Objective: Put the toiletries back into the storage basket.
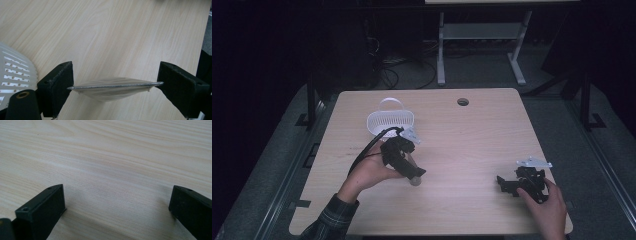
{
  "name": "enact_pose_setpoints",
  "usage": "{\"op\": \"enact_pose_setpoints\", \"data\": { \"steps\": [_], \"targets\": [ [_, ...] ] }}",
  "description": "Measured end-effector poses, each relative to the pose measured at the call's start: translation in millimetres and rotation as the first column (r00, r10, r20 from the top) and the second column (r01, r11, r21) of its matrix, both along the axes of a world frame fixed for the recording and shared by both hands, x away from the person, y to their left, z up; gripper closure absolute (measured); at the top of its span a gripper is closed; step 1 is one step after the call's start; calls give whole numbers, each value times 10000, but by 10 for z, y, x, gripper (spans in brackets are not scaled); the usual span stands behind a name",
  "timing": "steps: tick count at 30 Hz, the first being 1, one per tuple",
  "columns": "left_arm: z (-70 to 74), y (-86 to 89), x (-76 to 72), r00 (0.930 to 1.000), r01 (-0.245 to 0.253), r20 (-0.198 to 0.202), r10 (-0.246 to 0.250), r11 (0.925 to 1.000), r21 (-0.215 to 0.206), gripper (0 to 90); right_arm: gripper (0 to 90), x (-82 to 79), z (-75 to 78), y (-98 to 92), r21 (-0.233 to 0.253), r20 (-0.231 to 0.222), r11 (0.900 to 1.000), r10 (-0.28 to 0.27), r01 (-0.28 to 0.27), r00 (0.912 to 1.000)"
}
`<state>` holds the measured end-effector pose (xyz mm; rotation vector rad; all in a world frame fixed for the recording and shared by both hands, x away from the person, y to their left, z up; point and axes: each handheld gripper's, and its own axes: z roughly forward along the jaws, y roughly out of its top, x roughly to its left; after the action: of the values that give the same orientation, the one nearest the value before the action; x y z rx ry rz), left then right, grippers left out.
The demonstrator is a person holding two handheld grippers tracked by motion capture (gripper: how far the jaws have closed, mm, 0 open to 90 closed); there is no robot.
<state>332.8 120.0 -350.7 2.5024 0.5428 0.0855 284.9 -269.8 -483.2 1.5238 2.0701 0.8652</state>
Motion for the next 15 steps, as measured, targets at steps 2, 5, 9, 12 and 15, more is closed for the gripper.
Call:
{"op": "enact_pose_setpoints", "data": {
  "steps": [2,5,9,12,15],
  "targets": [
    [-8,-2,5,10000,26,-21,-26,10000,88,144,0,0,0,0,1,2,10000,0,0,10000],
    [-17,3,14,10000,-38,-43,38,9999,123,214,0,0,0,0,0,0,10000,2,-2,10000],
    [-21,8,20,10000,-22,-61,23,9999,126,260,0,0,0,0,1,-1,10000,2,-2,10000],
    [-23,9,21,10000,-12,-64,13,9999,143,284,0,0,0,0,4,-3,10000,0,0,10000],
    [-22,8,22,10000,-2,-74,3,9999,135,287,0,0,0,0,4,-3,10000,0,0,10000]
  ]
}}
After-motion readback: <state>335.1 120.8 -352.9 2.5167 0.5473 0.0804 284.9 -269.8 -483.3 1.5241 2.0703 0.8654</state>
